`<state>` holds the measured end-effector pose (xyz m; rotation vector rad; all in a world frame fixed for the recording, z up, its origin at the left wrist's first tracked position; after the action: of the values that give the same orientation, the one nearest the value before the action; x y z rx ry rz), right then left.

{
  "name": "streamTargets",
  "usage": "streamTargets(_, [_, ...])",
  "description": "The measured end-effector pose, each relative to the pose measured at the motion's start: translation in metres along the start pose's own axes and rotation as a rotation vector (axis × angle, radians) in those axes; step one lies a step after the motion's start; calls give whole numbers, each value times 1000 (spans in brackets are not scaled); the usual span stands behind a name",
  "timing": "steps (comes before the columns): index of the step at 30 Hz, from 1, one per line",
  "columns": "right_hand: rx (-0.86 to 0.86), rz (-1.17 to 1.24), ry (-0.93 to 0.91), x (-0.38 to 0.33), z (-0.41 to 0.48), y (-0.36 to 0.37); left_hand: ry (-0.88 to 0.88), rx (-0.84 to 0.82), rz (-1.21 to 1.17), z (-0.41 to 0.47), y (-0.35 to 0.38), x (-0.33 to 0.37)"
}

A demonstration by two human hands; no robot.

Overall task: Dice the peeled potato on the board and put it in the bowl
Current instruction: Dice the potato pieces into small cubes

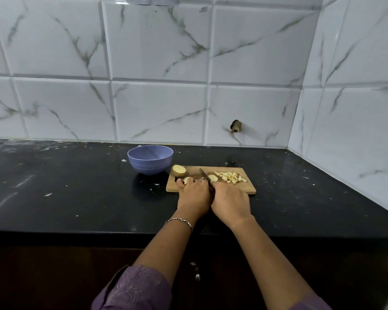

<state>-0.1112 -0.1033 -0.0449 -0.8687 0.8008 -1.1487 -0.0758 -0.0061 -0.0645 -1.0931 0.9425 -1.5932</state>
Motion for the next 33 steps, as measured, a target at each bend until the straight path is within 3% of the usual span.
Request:
streamTargets(15, [72, -82, -23, -6, -4, 5, -9, 9, -10, -1, -3, 0])
streamTargets(22, [137, 120, 101, 7, -8, 7, -25, 31, -33, -2, -2, 1])
streamTargets(27, [88, 331, 262, 27, -2, 1, -56, 52, -82, -1, -5, -1])
streamTargets(33, [39, 408, 344, 40, 9, 6, -123, 118, -156, 3, -10, -5])
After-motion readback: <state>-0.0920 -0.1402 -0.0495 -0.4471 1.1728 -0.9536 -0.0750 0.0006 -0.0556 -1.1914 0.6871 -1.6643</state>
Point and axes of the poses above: each hand's wrist, its own z-axis towards the middle knuckle, its own y-axis out of the palm, x = y × z, the point moved 3 cm from there along z, towards the middle knuckle, and after that the axes turned 6 degrees about -z, right-handed, at the moved point
